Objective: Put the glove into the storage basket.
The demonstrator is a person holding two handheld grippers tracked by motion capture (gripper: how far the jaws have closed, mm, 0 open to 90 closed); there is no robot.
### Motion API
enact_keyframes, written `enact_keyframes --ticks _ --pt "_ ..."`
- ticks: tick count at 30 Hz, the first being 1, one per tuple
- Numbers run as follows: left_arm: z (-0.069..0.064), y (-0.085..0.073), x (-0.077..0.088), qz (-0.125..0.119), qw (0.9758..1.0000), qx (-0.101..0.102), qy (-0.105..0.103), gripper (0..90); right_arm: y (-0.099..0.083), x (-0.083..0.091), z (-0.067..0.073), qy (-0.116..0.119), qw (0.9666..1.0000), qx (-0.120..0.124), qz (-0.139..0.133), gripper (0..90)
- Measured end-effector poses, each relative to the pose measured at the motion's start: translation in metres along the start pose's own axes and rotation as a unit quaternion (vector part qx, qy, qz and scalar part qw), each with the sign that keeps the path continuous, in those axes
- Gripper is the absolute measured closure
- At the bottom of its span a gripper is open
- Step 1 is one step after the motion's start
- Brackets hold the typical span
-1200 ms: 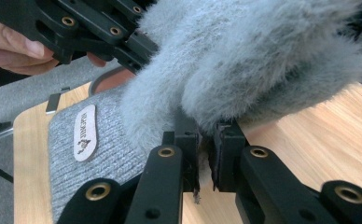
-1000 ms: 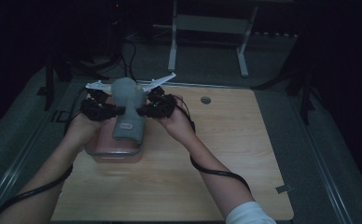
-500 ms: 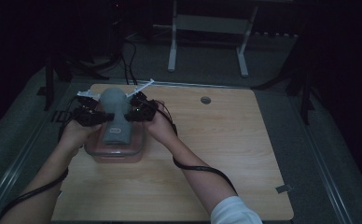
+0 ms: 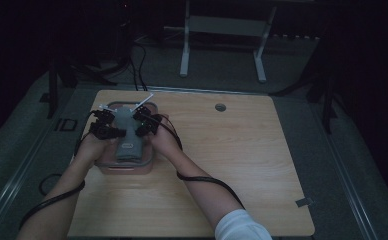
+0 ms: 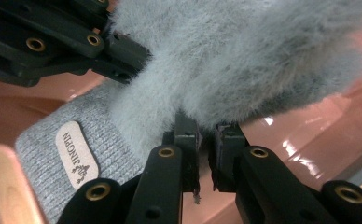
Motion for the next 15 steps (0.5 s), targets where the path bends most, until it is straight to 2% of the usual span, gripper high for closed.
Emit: enact_keyframes --ticks 3,4,7,12,15 --pt "0.000 -0.001 -0.005 0.005 1.0000 0.003 0.006 81.7 0.000 -0.004 0.000 -0.013 0.9998 -0.005 0.012 83.1" --pt "0.000 -0.002 -0.010 0.014 0.9998 -0.001 0.015 81.7 0.000 -0.009 0.000 -0.021 0.9993 -0.009 0.029 83.0" --pt "-0.001 -0.002 -0.015 0.025 0.9993 -0.003 0.029 81.6 -0.001 -0.013 -0.001 -0.032 0.9985 -0.010 0.043 82.9" --pt "-0.001 -0.004 -0.023 0.044 0.9983 0.008 0.036 80.9 -0.004 -0.017 -0.004 -0.032 0.9981 -0.010 0.052 79.9" --pt "-0.002 -0.005 -0.028 0.052 0.9975 0.005 0.047 79.9 -0.003 -0.018 -0.003 -0.031 0.9980 -0.004 0.055 76.4"
Point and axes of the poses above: each handheld gripper's, and its own axes: x roughly backward along the jaws, y roughly out of its top, z roughly to its left, the point moved 6 cm from there along -x, roughly forward along the jaws, and after that the axes turned 3 degrees about x, right-handed, at the moved point
